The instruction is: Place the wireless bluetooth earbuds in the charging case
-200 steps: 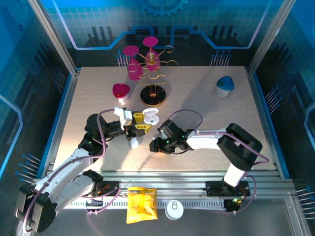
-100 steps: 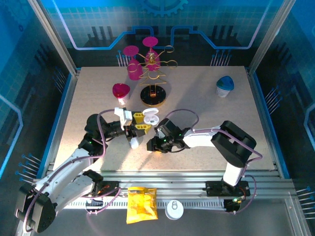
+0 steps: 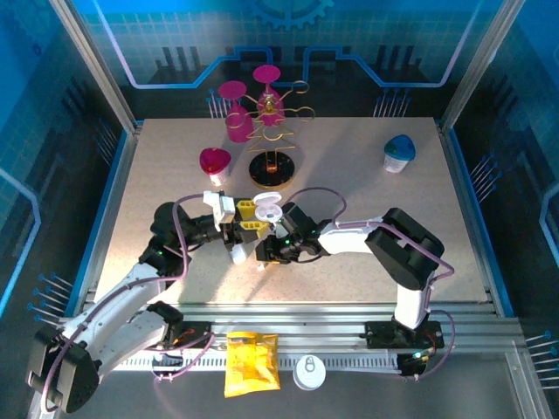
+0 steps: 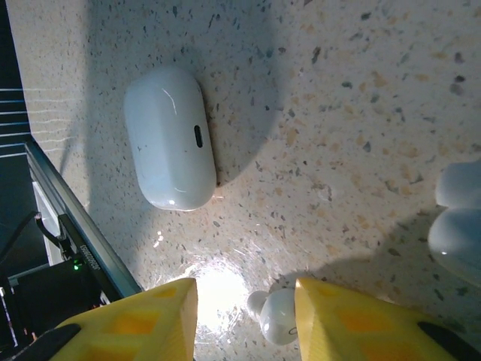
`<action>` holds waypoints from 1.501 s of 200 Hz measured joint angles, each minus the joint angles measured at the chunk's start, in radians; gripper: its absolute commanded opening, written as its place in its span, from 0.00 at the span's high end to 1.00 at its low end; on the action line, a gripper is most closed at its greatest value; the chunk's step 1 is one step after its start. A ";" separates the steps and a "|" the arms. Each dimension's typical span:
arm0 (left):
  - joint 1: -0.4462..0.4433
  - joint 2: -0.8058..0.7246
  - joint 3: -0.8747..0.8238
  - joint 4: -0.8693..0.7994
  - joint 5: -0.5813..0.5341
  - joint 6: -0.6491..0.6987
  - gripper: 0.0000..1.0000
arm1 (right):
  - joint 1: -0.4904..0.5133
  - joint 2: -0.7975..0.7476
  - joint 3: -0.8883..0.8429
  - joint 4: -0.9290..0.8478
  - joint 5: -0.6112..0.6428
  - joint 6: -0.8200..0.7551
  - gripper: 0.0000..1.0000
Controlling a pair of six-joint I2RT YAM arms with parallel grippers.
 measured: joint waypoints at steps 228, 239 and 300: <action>0.000 0.000 -0.018 0.000 0.000 0.000 0.62 | 0.019 0.041 0.062 -0.132 0.022 -0.053 0.83; 0.000 0.000 -0.018 0.000 0.000 0.000 0.62 | 0.020 0.044 0.065 -0.135 0.021 -0.055 0.85; 0.000 0.000 -0.018 0.000 -0.006 0.000 0.62 | 0.020 0.031 0.066 -0.152 0.040 -0.060 0.87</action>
